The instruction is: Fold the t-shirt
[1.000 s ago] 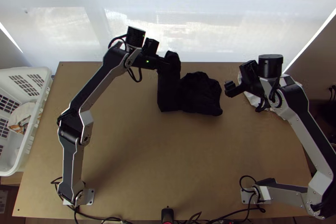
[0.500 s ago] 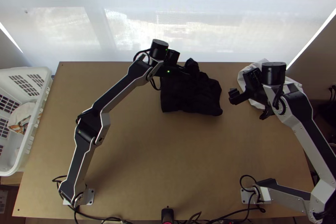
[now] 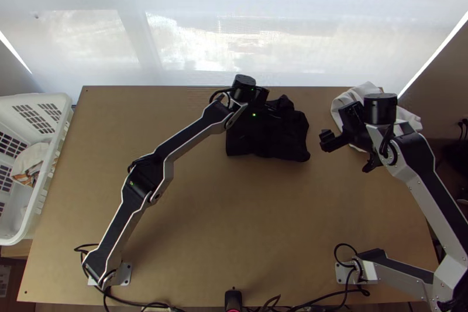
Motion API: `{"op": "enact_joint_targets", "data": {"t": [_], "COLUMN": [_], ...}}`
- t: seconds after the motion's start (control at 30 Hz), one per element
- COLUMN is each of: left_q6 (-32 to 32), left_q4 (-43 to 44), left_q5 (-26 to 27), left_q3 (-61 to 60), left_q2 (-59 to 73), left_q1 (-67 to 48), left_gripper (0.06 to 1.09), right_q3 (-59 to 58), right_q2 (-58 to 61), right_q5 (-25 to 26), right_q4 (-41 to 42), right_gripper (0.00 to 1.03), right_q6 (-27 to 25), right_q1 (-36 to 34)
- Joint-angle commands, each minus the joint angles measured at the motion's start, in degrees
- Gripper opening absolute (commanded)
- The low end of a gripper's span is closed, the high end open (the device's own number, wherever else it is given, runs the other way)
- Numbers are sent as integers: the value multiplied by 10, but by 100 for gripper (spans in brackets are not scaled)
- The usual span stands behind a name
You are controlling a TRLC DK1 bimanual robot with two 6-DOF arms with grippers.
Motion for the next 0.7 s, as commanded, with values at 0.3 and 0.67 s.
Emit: {"op": "enact_joint_targets", "data": {"t": [0.3,0.67], "left_q6": [-27,124], "left_q4": [-31,-309], "left_q5": [10,11], "left_q3": [-11,-47], "left_q2": [-47,-227], "left_q1": [7,122], "left_gripper": [103,103], "right_q3": [-8,5], "right_q2": [-3,60], "right_q5": [1,1], "right_q4": [5,55], "right_gripper": [98,98], "right_q6": [4,10], "right_q1": [6,85]}}
